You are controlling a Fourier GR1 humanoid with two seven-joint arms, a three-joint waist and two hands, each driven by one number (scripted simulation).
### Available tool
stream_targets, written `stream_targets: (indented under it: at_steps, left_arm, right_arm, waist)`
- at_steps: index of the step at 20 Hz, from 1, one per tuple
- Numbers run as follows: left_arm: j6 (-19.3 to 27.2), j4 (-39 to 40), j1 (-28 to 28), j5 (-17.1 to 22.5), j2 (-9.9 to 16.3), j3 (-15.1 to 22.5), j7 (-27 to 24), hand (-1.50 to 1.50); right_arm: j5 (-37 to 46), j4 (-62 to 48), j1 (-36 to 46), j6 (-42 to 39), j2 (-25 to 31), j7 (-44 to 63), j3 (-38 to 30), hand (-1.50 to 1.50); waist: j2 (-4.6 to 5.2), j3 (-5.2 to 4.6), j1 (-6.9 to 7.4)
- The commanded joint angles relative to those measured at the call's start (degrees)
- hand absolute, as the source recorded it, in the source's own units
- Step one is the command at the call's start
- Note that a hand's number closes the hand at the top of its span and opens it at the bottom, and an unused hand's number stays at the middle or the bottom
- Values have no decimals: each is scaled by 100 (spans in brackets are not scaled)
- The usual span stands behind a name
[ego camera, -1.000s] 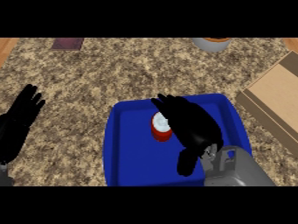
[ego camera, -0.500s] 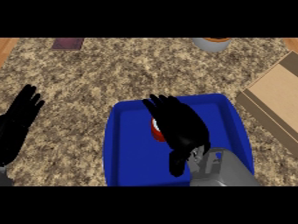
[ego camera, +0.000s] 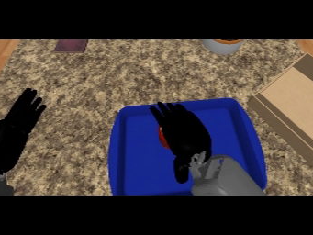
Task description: Pick the can from the tray and place it in the cardboard box
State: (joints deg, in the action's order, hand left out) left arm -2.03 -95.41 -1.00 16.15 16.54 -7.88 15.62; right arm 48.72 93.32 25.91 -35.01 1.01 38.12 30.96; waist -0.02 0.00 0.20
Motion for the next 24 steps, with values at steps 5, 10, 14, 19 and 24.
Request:
stream_targets:
  at_steps: [5,10,14,19,24]
  left_arm:
    - [-90,-96,-61,-64,-43,-188,246,0]
    - [-138,158,-59,-263,-313,-104,-194,0]
    - [-245,317,-63,-282,-287,-205,-223,0]
    - [-447,-207,320,-145,-270,-301,8,0]
    - [-333,80,-258,-194,-261,-384,178,0]
  right_arm:
    - [358,-559,227,72,-96,-255,-160,-150]
    - [333,-790,386,-25,-97,-265,-296,-150]
    - [397,-1348,345,379,-99,-495,-98,-150]
    - [634,-1268,247,185,-99,-633,-279,-150]
    - [743,-1428,-89,614,-100,-648,10,-150]
  waist:
    - [-2,0,6]
    - [2,-1,5]
    - [4,-1,12]
    - [-2,0,11]
    - [-1,0,-7]
